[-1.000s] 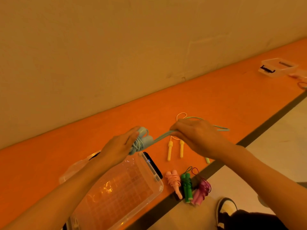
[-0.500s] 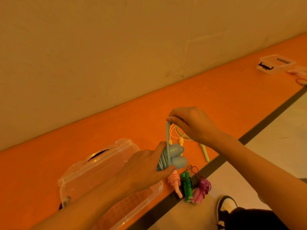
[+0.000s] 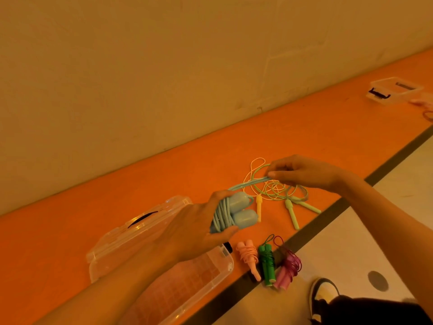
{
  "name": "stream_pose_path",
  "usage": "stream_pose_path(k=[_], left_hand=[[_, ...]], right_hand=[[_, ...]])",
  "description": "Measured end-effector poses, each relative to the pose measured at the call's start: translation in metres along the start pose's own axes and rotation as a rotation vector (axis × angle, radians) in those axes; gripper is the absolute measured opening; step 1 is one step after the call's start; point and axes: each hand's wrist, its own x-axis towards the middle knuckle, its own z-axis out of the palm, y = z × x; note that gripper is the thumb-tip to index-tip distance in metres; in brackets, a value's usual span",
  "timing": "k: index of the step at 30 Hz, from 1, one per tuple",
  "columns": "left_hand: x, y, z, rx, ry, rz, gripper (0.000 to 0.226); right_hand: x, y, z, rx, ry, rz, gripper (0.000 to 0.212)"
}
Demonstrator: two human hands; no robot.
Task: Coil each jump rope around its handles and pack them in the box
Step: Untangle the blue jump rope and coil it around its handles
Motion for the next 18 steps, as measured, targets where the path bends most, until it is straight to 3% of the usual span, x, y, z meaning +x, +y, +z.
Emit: stream_pose_path(k=[3,6,10,18], left_hand=[[0.001,-0.004,-0.005,-0.02,0.043,-0.029,0.062],[0.001,-0.001,-0.004,0.042,-0.061,0.019,0.065],[-0.001,0.016,-0.004,0.21,-0.223,0.214,0.07],[-0.002,0.049,0.007,0.32,-0.322,0.471,0.079]], right_hand=[[-0.009,0.004,-0.013,0.03,0.008,0.067,0.033],[-0.007,0.006,-0.015,-0.109,0.116,0.062,0.022],[0.005,0.004,-0.005,-0.049,0.34,-0.026,0.013],[0.032,-0.017,0.033,0.007,0.377,-0.096,0.01]])
